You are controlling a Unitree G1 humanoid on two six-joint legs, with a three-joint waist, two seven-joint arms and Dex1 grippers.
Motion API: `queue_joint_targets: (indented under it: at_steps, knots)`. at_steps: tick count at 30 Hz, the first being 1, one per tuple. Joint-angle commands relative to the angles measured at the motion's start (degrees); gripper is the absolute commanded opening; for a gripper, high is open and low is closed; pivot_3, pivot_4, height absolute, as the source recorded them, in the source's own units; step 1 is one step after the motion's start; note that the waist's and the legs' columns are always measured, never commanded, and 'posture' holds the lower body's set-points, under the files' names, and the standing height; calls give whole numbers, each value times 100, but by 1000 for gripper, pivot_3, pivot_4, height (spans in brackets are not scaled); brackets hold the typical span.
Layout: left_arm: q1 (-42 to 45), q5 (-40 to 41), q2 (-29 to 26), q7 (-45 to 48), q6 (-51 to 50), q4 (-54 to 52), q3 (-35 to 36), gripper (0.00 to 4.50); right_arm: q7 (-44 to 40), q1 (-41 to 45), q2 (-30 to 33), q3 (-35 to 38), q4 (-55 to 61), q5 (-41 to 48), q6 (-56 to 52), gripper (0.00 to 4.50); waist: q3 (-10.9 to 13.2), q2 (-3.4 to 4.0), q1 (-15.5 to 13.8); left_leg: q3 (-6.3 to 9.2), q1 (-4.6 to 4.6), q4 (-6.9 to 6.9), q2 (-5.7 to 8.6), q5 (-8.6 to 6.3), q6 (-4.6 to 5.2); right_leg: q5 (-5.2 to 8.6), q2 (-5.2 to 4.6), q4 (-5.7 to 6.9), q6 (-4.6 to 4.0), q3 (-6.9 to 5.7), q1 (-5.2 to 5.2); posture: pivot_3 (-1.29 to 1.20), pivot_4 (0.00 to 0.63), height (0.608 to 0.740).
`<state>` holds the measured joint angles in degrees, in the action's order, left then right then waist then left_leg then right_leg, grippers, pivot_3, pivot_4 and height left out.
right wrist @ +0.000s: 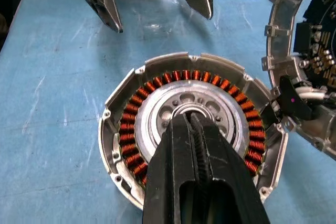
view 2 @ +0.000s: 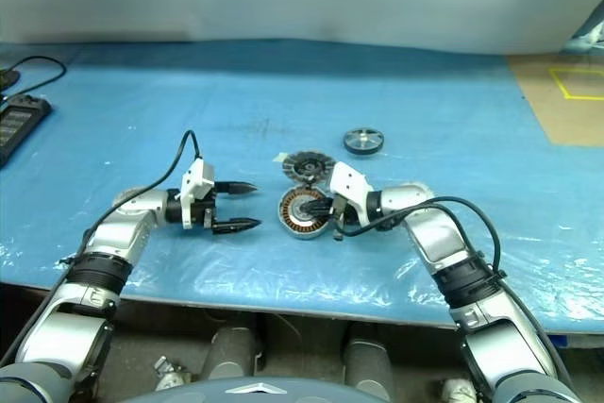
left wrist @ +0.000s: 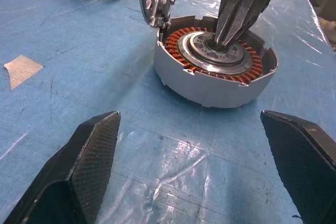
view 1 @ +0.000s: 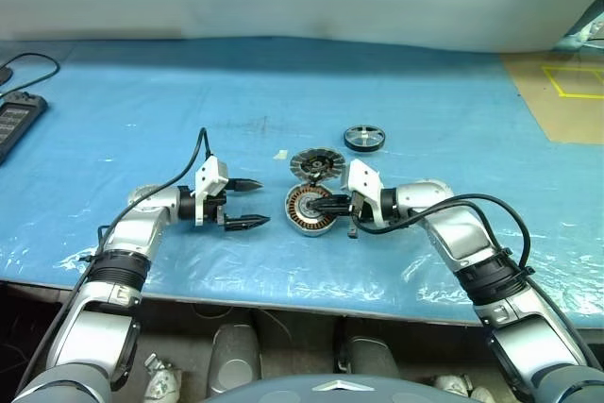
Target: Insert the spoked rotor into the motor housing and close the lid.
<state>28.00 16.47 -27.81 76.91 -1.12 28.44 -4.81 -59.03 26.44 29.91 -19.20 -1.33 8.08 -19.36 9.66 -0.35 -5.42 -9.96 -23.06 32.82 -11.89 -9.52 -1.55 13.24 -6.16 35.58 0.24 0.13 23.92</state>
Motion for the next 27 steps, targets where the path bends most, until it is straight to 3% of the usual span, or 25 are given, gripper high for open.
queue_joint_targets:
  at_steps: [1,17,25,27]
  knots:
    - [26,3,-15,-13,90,-25,69,4500,22,-75,38,43,-26,-44,-121,38,0,0,0,0,0,0,0,0,0,0,0,0,0,0,0,0,150,740]
    - [-9,22,-13,30,102,16,72,4500,-53,99,-78,660,436,711,-511,38,0,0,-2,0,-11,-2,-2,0,1,0,1,-2,0,0,11,0,150,740]
    - [57,42,6,68,114,98,86,4500,-243,-255,696,1121,572,792,-706,38,0,0,-21,0,-14,-2,1,0,1,0,-1,-3,0,0,10,0,150,740]
    - [70,30,29,60,139,132,75,4500,-157,-212,1030,1287,246,578,-561,426,0,0,-16,0,-14,-1,1,0,1,0,-1,-4,0,1,10,0,150,740]
